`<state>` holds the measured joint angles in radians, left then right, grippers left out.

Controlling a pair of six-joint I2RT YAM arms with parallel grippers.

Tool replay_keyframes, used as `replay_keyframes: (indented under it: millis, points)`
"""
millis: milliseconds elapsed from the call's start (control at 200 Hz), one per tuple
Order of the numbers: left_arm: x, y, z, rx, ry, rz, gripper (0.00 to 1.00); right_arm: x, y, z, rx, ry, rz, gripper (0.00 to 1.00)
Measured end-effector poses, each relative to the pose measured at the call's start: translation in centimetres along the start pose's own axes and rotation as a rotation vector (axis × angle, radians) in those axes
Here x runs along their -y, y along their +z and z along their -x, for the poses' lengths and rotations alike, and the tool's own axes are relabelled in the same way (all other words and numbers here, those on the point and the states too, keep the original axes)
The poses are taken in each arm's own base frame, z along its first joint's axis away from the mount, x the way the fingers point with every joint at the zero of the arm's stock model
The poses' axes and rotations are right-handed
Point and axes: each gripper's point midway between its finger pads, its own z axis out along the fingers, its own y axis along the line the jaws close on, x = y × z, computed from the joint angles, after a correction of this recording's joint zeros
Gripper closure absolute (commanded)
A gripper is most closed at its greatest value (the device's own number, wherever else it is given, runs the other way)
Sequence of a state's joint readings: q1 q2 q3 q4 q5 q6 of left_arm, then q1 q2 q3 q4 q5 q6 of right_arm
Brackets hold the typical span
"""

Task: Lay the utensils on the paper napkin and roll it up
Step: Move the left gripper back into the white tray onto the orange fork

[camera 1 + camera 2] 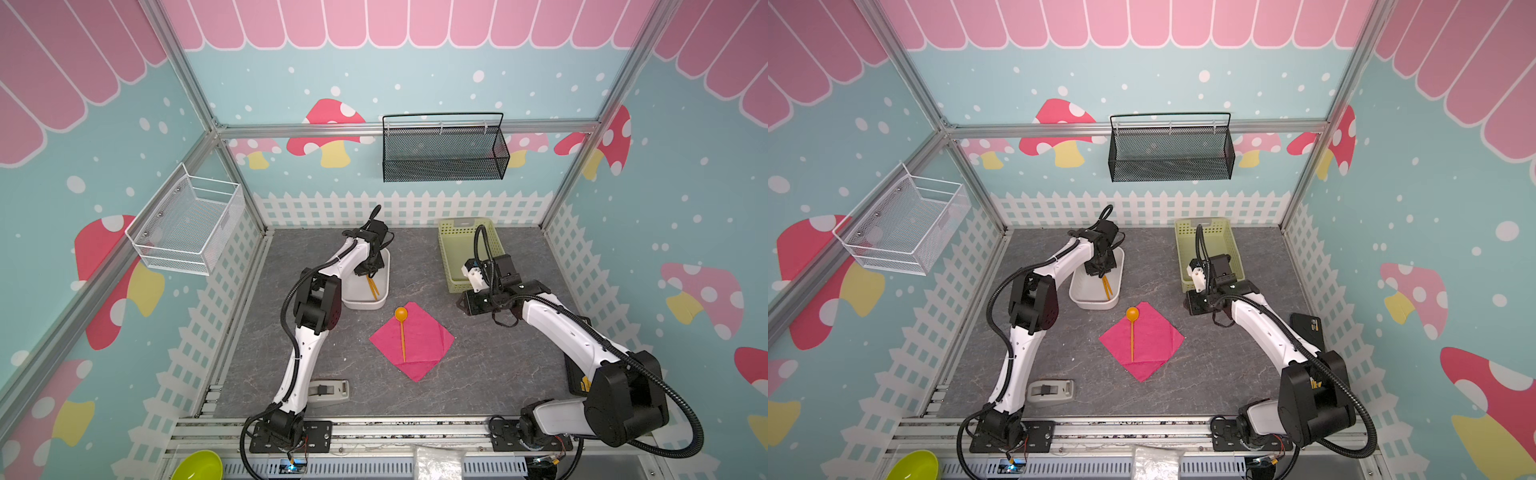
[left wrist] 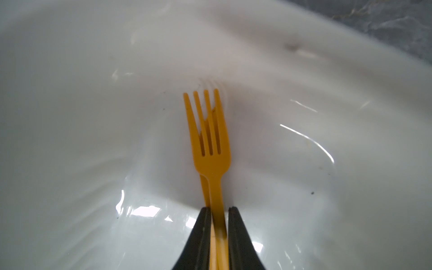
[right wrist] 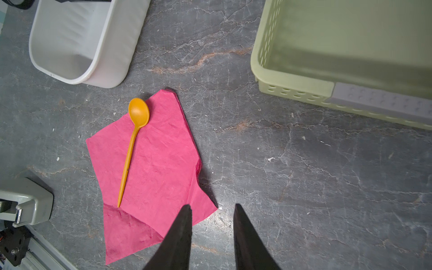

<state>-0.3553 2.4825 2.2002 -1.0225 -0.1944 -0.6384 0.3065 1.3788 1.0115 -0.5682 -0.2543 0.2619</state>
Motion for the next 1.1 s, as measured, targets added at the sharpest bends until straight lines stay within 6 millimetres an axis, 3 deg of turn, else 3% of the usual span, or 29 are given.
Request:
replay_keyframes:
  millis: [750, 896, 1101]
  points:
    - [-0.7, -0.7, -0.5, -0.009, 0.036, 0.012, 0.89, 0.2, 0.0, 0.0, 0.001, 0.001, -0.003, 0.67]
    - [-1.1, -2.4, -0.4, 0.002, 0.045, 0.004, 0.89, 0.2, -0.1, 0.0, 0.0, 0.001, -0.004, 0.67]
    - [-1.6, -6.4, 0.3, 0.052, 0.044, -0.025, 0.89, 0.1, -0.4, 0.6, 0.011, -0.003, -0.004, 0.67]
